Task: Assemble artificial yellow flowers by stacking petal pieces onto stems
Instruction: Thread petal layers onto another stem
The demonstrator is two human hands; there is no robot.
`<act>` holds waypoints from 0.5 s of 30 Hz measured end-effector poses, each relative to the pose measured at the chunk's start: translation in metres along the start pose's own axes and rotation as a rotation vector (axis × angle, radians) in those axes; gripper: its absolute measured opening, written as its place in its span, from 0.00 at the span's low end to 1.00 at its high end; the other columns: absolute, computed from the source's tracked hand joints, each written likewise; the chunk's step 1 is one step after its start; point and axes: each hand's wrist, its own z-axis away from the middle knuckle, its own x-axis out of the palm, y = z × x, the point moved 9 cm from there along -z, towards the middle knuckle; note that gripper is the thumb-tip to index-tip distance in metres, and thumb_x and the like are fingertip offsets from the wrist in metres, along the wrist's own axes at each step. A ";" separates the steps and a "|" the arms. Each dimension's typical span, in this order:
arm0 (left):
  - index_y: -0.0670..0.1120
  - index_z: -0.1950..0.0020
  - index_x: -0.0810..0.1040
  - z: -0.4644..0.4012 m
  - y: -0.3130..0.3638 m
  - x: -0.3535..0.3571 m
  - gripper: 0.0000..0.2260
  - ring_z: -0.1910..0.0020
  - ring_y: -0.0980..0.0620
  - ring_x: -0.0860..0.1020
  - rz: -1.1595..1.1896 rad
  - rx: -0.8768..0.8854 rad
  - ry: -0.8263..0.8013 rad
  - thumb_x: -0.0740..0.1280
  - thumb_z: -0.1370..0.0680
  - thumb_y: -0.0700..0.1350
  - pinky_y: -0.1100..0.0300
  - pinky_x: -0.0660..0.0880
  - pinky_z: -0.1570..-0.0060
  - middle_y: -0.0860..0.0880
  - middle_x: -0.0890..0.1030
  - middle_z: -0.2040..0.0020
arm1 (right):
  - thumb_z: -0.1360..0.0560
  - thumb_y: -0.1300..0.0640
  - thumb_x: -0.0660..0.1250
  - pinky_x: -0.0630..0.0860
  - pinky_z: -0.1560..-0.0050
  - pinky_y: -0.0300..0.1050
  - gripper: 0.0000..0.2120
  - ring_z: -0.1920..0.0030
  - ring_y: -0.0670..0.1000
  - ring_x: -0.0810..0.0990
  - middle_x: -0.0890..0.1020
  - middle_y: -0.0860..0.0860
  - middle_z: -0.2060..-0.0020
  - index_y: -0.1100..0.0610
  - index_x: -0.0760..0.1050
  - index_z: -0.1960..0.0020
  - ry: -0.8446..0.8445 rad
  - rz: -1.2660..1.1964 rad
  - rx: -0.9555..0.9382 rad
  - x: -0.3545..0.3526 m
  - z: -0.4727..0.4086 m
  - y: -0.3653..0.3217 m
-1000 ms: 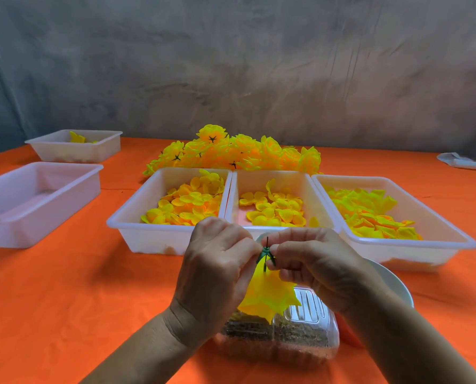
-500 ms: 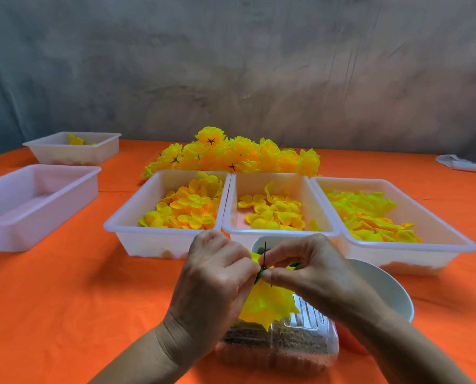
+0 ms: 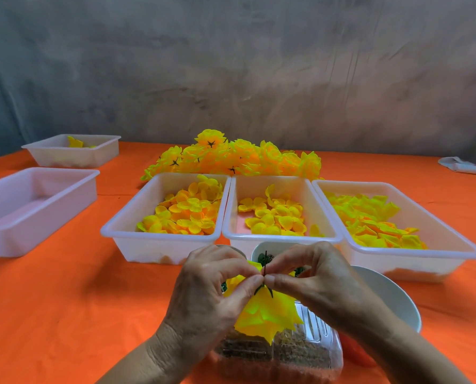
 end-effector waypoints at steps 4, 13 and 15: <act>0.50 0.64 0.84 -0.002 -0.006 0.000 0.04 0.60 0.58 0.79 0.070 -0.049 -0.020 0.72 0.33 0.50 0.51 0.76 0.60 0.56 0.81 0.64 | 0.34 0.53 0.76 0.75 0.56 0.42 0.07 0.59 0.41 0.81 0.84 0.43 0.63 0.42 0.82 0.67 -0.014 0.017 -0.033 0.001 -0.003 -0.002; 0.49 0.65 0.81 -0.004 0.010 0.006 0.09 0.61 0.54 0.75 -0.226 0.188 -0.048 0.65 0.29 0.51 0.58 0.66 0.53 0.55 0.79 0.64 | 0.38 0.44 0.72 0.70 0.57 0.34 0.06 0.55 0.43 0.79 0.82 0.45 0.60 0.46 0.83 0.65 0.035 -0.018 -0.100 0.003 0.001 0.004; 0.49 0.66 0.80 -0.003 0.011 0.009 0.10 0.62 0.52 0.75 -0.254 0.212 -0.067 0.65 0.28 0.50 0.57 0.67 0.53 0.55 0.78 0.64 | 0.40 0.43 0.71 0.70 0.55 0.33 0.06 0.53 0.43 0.78 0.82 0.46 0.58 0.44 0.82 0.65 0.052 -0.043 -0.093 0.004 0.002 0.010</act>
